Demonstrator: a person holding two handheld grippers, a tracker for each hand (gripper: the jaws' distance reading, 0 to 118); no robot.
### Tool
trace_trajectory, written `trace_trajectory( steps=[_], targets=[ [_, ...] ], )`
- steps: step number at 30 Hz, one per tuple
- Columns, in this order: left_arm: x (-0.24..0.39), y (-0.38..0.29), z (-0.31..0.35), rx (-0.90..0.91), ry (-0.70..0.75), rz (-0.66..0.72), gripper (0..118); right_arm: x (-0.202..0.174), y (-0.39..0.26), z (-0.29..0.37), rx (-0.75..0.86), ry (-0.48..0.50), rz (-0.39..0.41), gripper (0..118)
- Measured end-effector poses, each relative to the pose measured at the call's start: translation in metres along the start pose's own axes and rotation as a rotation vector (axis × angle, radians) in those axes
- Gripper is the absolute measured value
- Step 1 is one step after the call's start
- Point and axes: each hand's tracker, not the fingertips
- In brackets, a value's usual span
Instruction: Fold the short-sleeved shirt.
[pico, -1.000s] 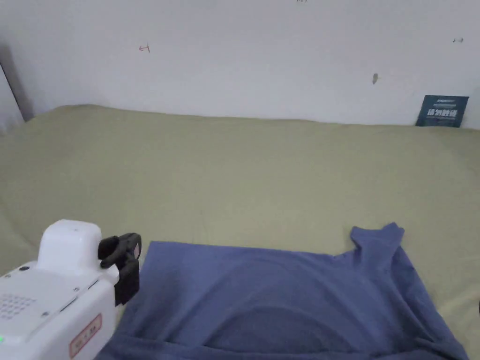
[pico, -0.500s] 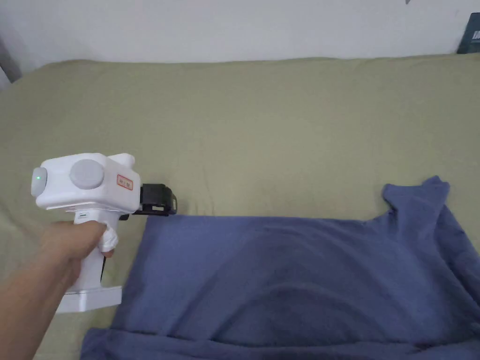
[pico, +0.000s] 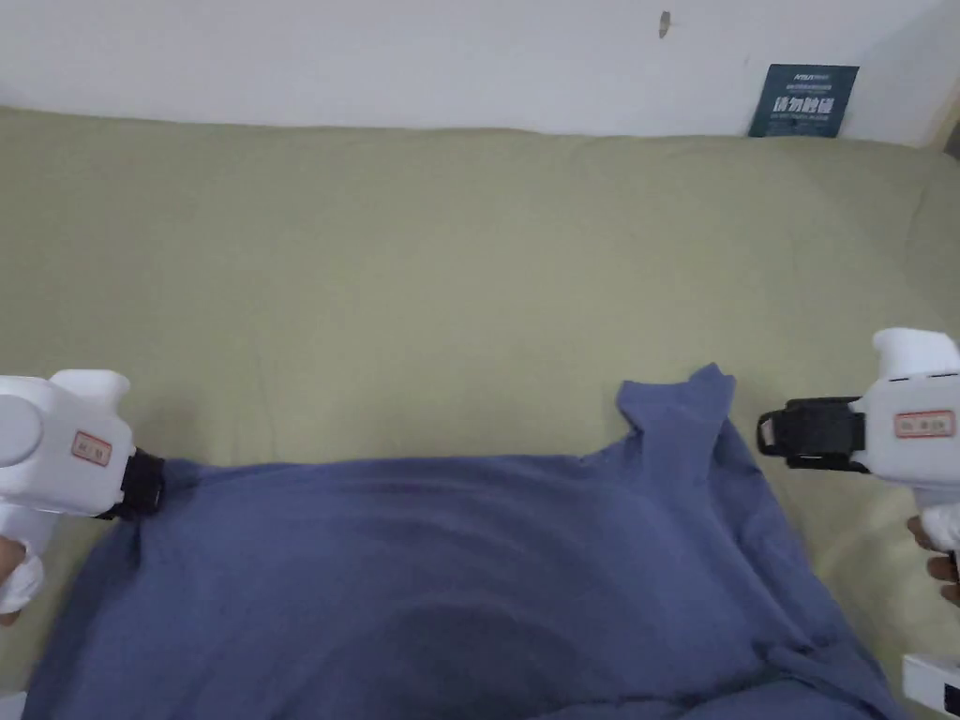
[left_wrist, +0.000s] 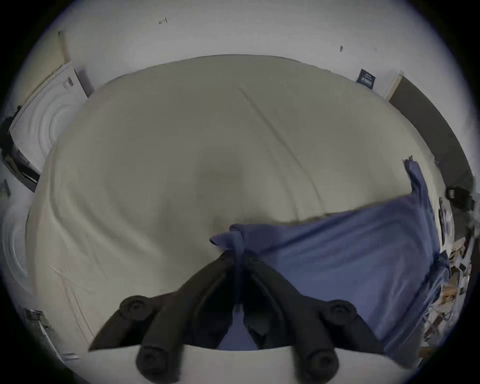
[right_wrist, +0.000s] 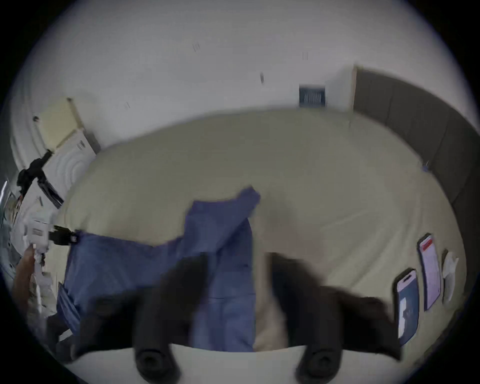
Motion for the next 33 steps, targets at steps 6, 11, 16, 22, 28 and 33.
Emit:
trace_trajectory(
  steps=[6,11,16,22,28,33],
  targets=[
    [-0.002,0.002,-0.006,-0.019,-0.027,0.023,6,-0.007,0.024,-0.072,-0.211,-0.057,0.036,82],
    [-0.003,0.001,-0.011,-0.028,-0.037,0.046,6,-0.019,0.027,-0.073,-0.269,-0.155,0.112,65],
    [-0.003,-0.003,-0.002,-0.018,-0.050,0.014,6,-0.024,0.018,-0.041,-0.202,-0.102,0.134,0],
    [-0.010,-0.019,0.038,0.042,-0.118,0.009,6,-0.039,0.011,0.016,-0.087,-0.035,0.165,0],
    [-0.017,-0.050,0.103,0.194,-0.122,-0.051,6,-0.050,-0.009,0.093,0.037,0.006,0.210,0],
    [-0.029,-0.097,0.146,0.220,-0.138,-0.087,6,-0.046,-0.051,0.156,0.107,0.032,0.199,0]
  ],
)
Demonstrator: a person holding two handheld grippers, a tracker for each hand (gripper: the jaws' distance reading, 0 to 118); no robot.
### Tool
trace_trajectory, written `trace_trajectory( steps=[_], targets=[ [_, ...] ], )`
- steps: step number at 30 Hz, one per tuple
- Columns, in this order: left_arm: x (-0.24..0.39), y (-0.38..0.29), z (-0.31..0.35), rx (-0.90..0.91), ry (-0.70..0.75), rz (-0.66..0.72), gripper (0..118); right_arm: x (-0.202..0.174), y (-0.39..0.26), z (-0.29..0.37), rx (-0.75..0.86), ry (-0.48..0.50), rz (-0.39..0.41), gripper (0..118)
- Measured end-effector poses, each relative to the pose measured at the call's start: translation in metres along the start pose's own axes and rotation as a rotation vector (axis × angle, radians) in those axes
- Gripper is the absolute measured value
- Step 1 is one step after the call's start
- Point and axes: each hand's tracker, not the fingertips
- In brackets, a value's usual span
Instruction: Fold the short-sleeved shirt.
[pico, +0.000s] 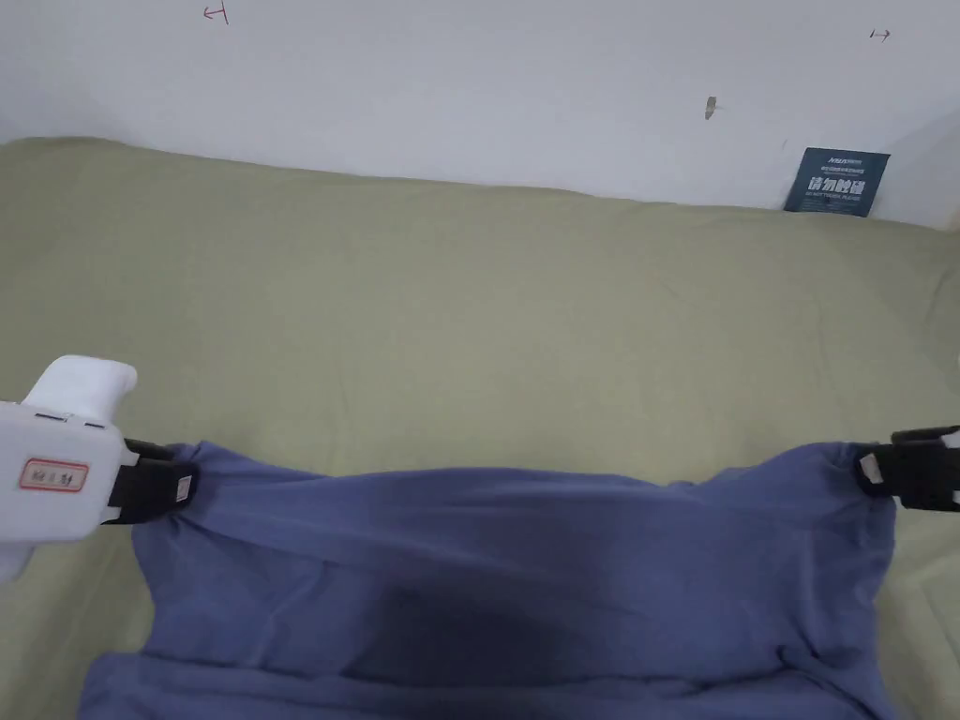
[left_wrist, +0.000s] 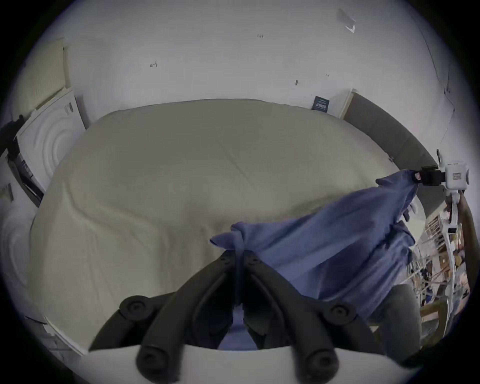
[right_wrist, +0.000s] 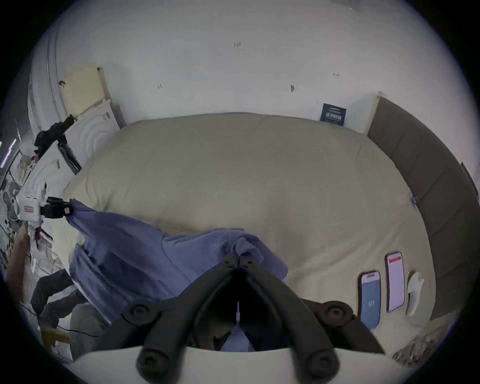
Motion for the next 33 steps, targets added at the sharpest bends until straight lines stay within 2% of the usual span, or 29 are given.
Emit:
trace_trajectory(
  steps=[8,12,17,21,22,23,24,25,26,27,28,30,33],
  targets=[
    [-0.004,-0.112,0.044,0.047,-0.076,0.052,6,-0.004,-0.110,0.048,-0.057,0.028,-0.050,0],
    [-0.008,-0.163,0.036,-0.032,-0.085,0.130,6,0.006,-0.162,0.050,-0.114,0.000,-0.162,0],
    [-0.015,-0.198,0.020,-0.085,-0.092,0.190,6,0.008,-0.193,0.039,-0.193,-0.041,-0.159,0],
    [-0.022,-0.211,0.017,-0.031,-0.111,0.250,9,0.005,-0.203,0.031,-0.185,-0.056,-0.175,0],
    [-0.023,-0.210,0.016,-0.024,-0.103,0.261,16,0.004,-0.205,0.028,-0.180,-0.064,-0.172,0],
    [-0.026,-0.212,0.013,-0.018,-0.099,0.272,28,0.004,-0.206,0.026,-0.179,-0.066,-0.170,2],
    [-0.027,-0.212,0.011,-0.013,-0.071,0.276,52,0.011,-0.209,0.020,-0.185,-0.068,-0.171,18],
    [-0.027,-0.212,0.012,-0.010,-0.074,0.278,70,0.011,-0.210,0.020,-0.196,-0.071,-0.173,46],
    [-0.029,-0.212,0.014,-0.006,-0.076,0.291,83,0.008,-0.210,0.023,-0.203,-0.084,-0.169,72],
    [-0.024,-0.211,0.021,0.005,-0.089,0.311,92,0.006,-0.210,0.028,-0.207,-0.096,-0.150,76],
    [-0.023,-0.210,0.026,0.010,-0.082,0.326,92,0.007,-0.209,0.037,-0.185,-0.107,-0.135,72],
    [-0.019,-0.205,0.044,0.062,-0.068,0.349,91,0.001,-0.200,0.064,-0.068,-0.126,-0.128,73],
    [0.008,-0.183,0.078,0.258,0.076,0.280,89,-0.021,-0.180,0.102,0.127,-0.142,-0.094,73]
  ],
)
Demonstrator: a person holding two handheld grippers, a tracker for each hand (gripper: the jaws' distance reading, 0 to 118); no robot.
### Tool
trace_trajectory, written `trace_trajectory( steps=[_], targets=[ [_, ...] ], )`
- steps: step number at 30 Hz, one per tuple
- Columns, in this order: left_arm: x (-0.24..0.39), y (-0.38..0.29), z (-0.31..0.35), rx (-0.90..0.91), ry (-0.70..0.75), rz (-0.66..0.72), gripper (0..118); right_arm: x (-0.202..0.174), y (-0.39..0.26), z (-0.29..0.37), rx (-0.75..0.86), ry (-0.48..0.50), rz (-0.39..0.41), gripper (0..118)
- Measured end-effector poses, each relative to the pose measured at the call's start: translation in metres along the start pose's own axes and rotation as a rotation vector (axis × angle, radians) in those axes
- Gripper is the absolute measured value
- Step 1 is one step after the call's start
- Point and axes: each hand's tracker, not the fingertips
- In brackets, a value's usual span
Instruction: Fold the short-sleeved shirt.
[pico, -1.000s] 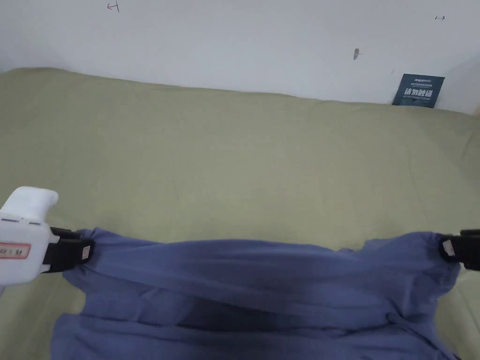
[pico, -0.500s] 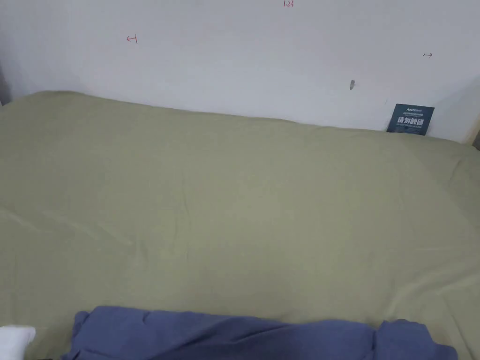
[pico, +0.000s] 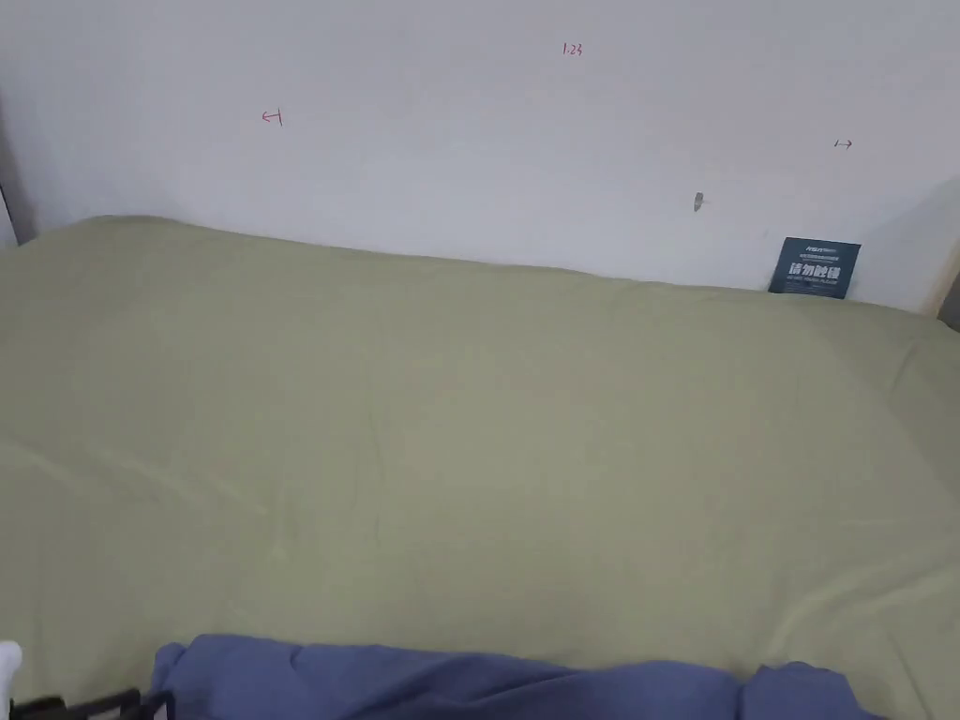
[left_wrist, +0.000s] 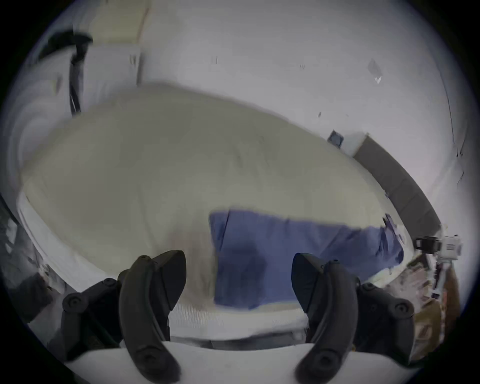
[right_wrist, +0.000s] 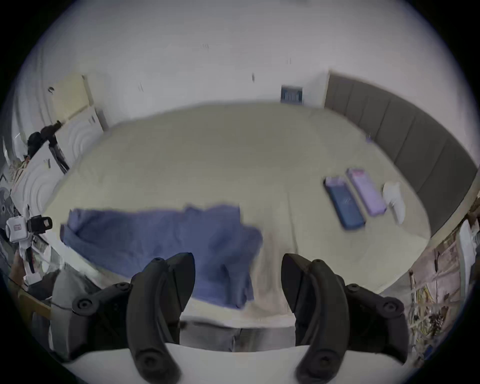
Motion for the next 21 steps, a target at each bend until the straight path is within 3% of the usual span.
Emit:
trace_trajectory(
  steps=[5,6,7,8,9,10,12,16,21],
  targets=[
    [0.078,0.040,0.048,0.282,-0.110,0.007,86,-0.052,0.029,0.045,0.350,-0.008,0.072,69],
    [0.096,0.040,0.058,0.363,-0.081,-0.044,73,-0.064,0.031,0.053,0.413,-0.012,0.085,59],
    [0.111,0.039,0.064,0.420,-0.064,-0.098,49,-0.075,0.032,0.055,0.424,-0.019,0.091,46],
    [0.127,0.039,0.068,0.451,-0.019,-0.166,18,-0.087,0.031,0.058,0.446,-0.058,0.098,24],
    [0.145,0.037,0.072,0.468,0.037,-0.214,2,-0.099,0.027,0.061,0.485,-0.095,0.108,0],
    [0.148,0.033,0.071,0.475,0.052,-0.231,2,-0.106,0.022,0.064,0.538,-0.110,0.110,0],
    [0.160,0.027,0.073,0.465,0.002,-0.211,1,-0.116,0.014,0.063,0.575,-0.051,0.146,0],
    [0.168,0.014,0.074,0.435,-0.023,-0.189,1,-0.128,0.009,0.058,0.563,-0.027,0.141,0],
    [0.170,0.005,0.070,0.419,0.067,-0.271,1,-0.127,0.014,0.051,0.535,-0.028,0.129,0]
  ],
)
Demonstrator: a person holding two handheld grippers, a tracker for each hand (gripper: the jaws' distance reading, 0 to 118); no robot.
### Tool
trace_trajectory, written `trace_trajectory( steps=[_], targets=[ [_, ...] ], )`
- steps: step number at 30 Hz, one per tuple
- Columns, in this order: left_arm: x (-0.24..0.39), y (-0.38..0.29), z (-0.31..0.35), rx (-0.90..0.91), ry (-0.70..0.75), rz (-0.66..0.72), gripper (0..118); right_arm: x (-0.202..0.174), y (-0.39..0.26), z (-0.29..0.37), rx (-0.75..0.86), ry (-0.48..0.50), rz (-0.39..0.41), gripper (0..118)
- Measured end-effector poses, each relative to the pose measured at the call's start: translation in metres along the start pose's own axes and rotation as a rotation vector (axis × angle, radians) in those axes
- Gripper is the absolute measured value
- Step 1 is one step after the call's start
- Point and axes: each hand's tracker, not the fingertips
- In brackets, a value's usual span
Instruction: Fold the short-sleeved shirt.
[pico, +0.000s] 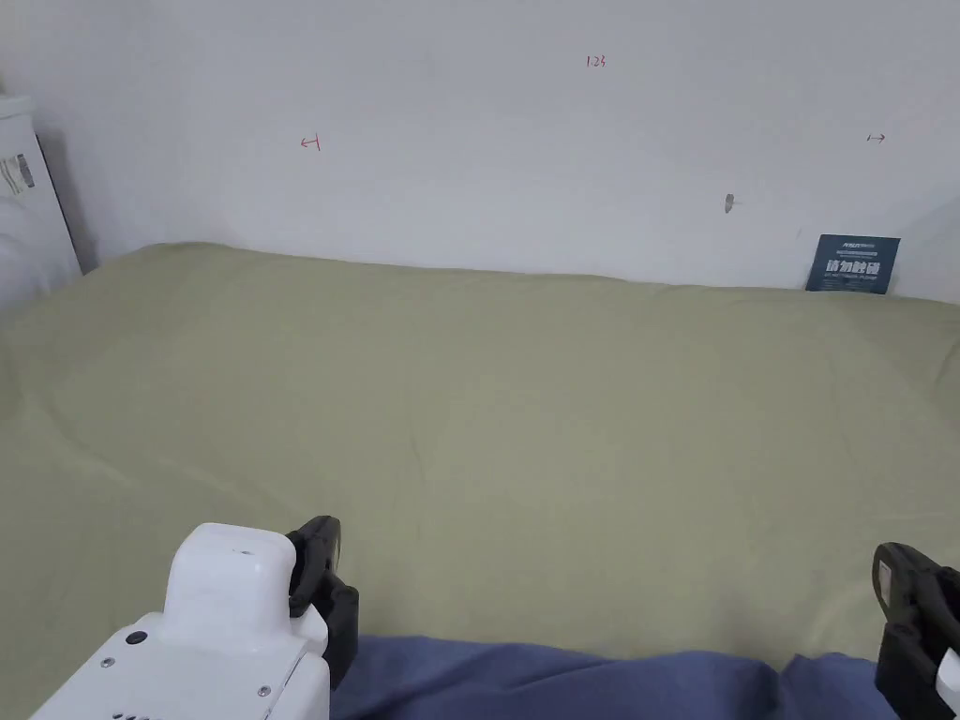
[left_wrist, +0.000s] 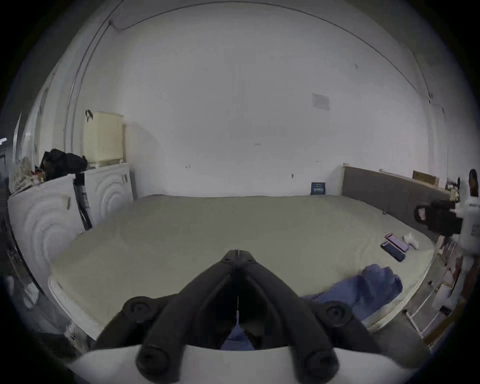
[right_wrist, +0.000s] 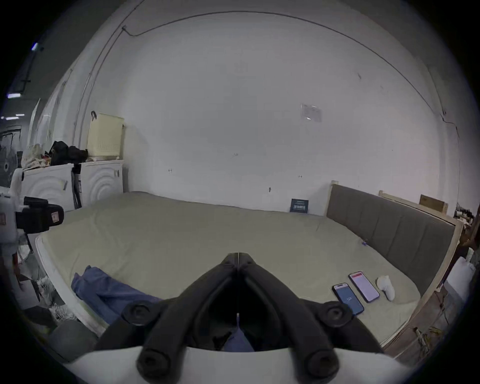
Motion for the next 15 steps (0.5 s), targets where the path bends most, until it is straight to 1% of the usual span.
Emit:
trace_trajectory(
  steps=[4,5,6,7,8,9,10,11,12,13,14,15],
  targets=[
    [-0.012,0.005,-0.005,-0.003,-0.004,0.035,2,0.003,0.003,-0.005,-0.011,-0.021,-0.005,0],
    [-0.017,0.008,-0.009,-0.003,0.002,0.034,6,0.004,0.003,-0.006,-0.013,-0.029,-0.003,0],
    [-0.027,0.010,-0.013,-0.006,0.012,0.035,25,0.005,0.003,-0.006,-0.017,-0.028,-0.006,0],
    [-0.039,0.011,-0.018,-0.009,-0.009,0.048,51,0.007,0.003,-0.008,-0.022,-0.027,-0.010,0],
    [-0.054,0.011,-0.024,-0.019,-0.057,0.081,85,0.008,0.003,-0.009,-0.028,-0.028,-0.012,0],
    [-0.070,0.011,-0.032,-0.059,-0.102,0.130,112,0.009,0.002,-0.011,-0.035,-0.028,-0.009,0],
    [-0.090,0.009,-0.043,-0.133,-0.134,0.175,113,0.010,0.002,-0.011,-0.040,-0.028,-0.007,0],
    [-0.109,0.003,-0.050,-0.169,-0.161,0.232,113,0.011,0.002,-0.012,-0.048,-0.026,-0.007,0],
    [-0.132,-0.006,-0.059,-0.223,-0.236,0.291,113,0.013,0.001,-0.013,-0.054,-0.024,-0.008,0],
    [-0.145,-0.013,-0.067,-0.266,-0.254,0.342,113,0.014,0.000,-0.015,-0.058,-0.024,-0.011,0],
    [-0.162,-0.026,-0.075,-0.296,-0.231,0.396,113,0.014,-0.001,-0.016,-0.068,-0.022,-0.020,0],
    [-0.180,-0.041,-0.084,-0.353,-0.259,0.457,113,0.016,-0.002,-0.018,-0.081,-0.016,-0.032,0]
  ],
)
